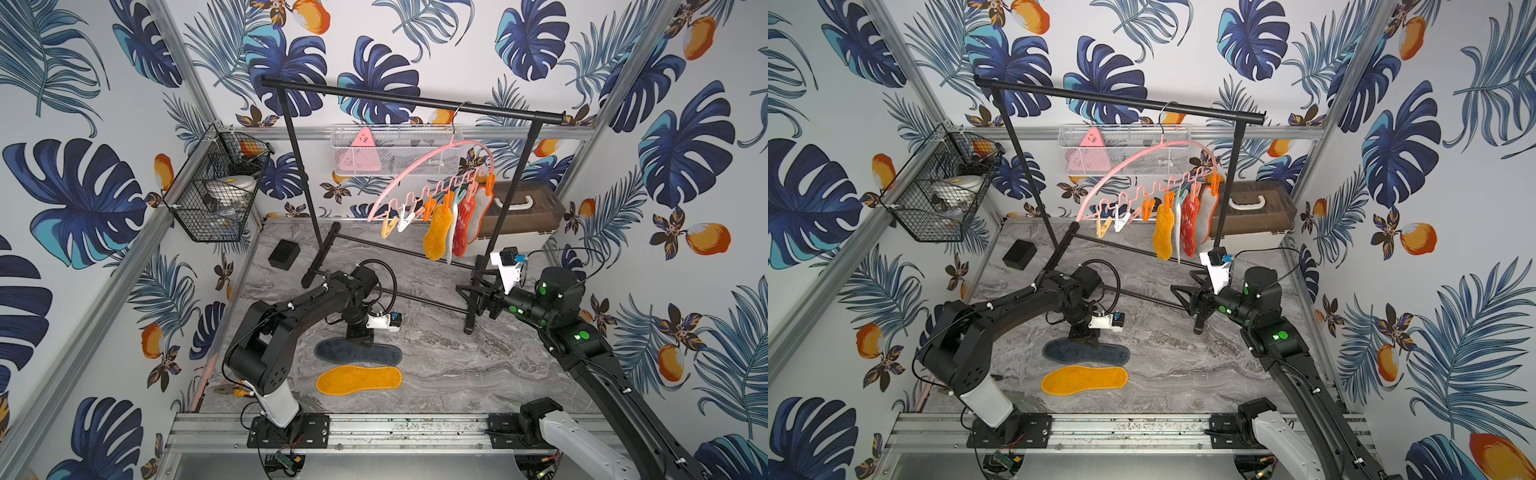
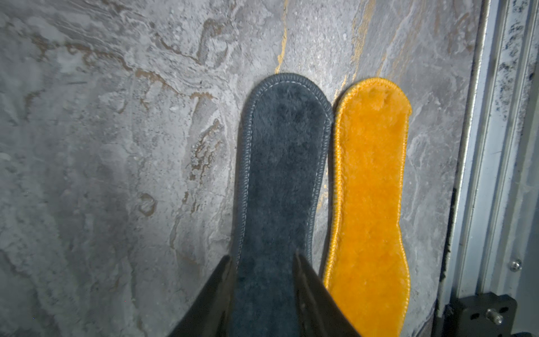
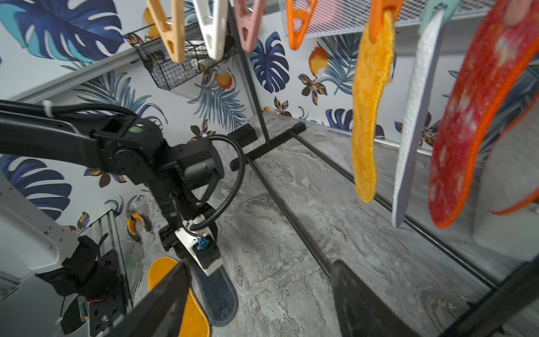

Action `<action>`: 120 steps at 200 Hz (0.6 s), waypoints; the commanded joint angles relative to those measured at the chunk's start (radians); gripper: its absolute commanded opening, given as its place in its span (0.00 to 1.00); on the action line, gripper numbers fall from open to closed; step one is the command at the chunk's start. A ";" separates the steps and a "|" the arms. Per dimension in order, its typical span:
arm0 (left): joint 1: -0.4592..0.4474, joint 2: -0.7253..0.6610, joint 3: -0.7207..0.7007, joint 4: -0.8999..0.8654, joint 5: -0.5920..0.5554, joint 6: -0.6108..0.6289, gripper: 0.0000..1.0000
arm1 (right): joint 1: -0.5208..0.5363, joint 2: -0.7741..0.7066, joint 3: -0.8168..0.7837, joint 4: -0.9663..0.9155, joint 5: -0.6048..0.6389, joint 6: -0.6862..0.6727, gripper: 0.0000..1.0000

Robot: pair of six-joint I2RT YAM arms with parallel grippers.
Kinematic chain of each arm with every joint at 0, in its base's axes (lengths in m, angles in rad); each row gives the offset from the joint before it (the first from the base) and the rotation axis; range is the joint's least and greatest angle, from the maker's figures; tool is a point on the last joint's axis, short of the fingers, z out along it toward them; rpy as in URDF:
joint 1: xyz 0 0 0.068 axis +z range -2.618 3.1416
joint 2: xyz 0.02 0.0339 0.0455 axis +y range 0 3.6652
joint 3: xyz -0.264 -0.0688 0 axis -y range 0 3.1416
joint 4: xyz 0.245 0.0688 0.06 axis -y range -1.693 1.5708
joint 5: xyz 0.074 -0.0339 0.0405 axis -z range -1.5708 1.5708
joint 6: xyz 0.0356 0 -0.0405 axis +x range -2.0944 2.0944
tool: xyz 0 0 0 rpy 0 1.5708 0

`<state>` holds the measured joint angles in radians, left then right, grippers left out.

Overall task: Take the shoe insoles off the hanger
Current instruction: Place the insole at the center of the board.

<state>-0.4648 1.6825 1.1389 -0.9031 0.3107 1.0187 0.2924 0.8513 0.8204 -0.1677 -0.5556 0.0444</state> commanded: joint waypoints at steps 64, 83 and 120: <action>0.155 -0.284 -0.032 0.026 0.099 -0.196 0.42 | 0.001 -0.007 -0.086 0.110 0.178 0.001 0.78; 0.165 -0.316 -0.006 -0.005 0.104 -0.253 0.42 | 0.001 -0.039 -0.115 0.125 0.182 -0.030 0.79; 0.172 -0.375 0.076 -0.061 -0.002 -0.420 0.41 | 0.001 -0.095 -0.180 0.159 0.230 -0.018 0.80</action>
<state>-0.2985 1.3422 1.1778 -0.9142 0.3634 0.7403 0.2924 0.7792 0.6712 -0.0753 -0.3672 0.0261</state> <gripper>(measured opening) 0.411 0.801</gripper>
